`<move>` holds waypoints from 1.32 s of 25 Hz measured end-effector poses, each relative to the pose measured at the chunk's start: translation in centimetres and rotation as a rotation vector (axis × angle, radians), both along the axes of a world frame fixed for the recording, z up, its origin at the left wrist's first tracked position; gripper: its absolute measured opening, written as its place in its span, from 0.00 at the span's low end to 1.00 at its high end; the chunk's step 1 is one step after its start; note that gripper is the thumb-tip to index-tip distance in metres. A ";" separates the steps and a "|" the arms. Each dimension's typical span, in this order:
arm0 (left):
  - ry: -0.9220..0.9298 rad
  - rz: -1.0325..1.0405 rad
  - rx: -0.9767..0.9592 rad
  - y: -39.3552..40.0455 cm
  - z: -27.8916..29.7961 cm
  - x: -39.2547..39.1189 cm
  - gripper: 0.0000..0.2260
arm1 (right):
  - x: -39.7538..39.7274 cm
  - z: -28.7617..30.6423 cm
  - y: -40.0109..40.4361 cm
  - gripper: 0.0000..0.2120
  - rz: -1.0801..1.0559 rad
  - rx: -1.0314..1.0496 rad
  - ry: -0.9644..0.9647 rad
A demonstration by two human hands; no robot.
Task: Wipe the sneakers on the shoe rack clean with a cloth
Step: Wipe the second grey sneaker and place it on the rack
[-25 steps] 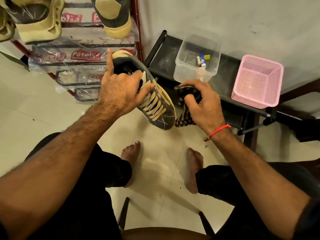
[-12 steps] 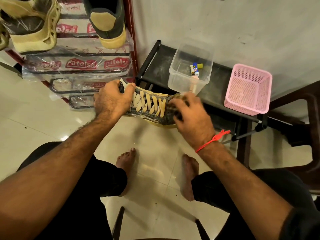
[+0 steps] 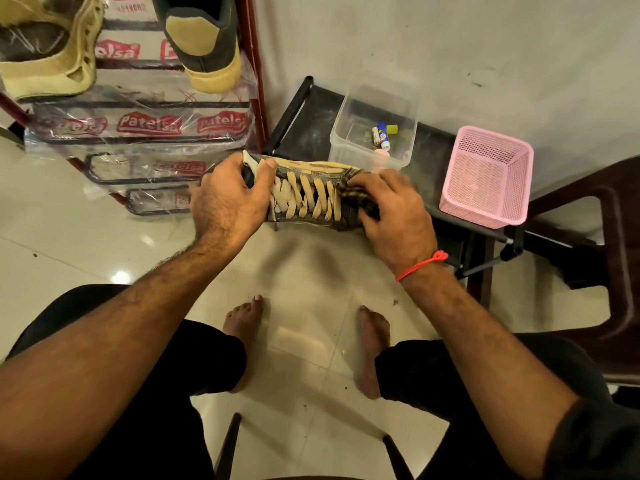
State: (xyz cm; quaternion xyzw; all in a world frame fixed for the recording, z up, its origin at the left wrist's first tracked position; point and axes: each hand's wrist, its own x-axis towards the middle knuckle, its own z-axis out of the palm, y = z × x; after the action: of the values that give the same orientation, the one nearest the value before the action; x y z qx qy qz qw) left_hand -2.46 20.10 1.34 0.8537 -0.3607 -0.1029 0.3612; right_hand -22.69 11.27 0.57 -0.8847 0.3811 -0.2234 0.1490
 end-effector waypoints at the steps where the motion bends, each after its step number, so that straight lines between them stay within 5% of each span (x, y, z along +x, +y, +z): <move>1: -0.022 0.007 -0.010 0.1 0.1 0.2 0.21 | 0.0 -0.1 0.4 0.20 0.051 0.027 0.059; 3: -0.069 0.004 -0.020 0.2 0.2 0.4 0.20 | -0.1 -0.2 1.6 0.20 0.160 0.074 0.188; 7: -0.097 -0.040 -0.039 0.2 0.0 0.8 0.21 | -0.5 0.4 -0.5 0.18 -0.009 0.019 0.012; 11: -0.154 -0.109 -0.055 0.2 -0.1 0.5 0.23 | 0.2 -0.2 1.8 0.19 0.142 0.029 0.087; 16: -0.053 -0.121 -0.127 0.1 -0.6 1.5 0.20 | -2.6 0.8 -4.5 0.18 -0.182 0.141 -0.170; 19: 0.060 -0.137 -0.203 0.0 -1.0 2.2 0.18 | -2.6 0.8 -3.0 0.19 0.069 0.226 -0.182; 23: -0.061 -0.223 -0.172 -0.1 -1.2 1.4 0.17 | -1.2 1.2 -2.0 0.19 0.369 0.200 -0.046; 29: -0.078 -0.225 -0.248 0.5 -0.9 3.7 0.14 | -2.5 1.1 -1.8 0.14 0.466 0.311 0.109; 33: -0.153 -0.326 -0.295 0.9 -0.7 3.1 0.16 | -1.5 1.1 -1.2 0.17 0.445 0.255 0.022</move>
State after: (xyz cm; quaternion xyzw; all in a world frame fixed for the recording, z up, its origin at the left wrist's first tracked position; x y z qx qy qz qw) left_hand 0.60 20.95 0.61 0.7274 -0.5313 -0.0411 0.4323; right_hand -24.16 10.10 1.66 -0.9231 0.2038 -0.1257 0.3009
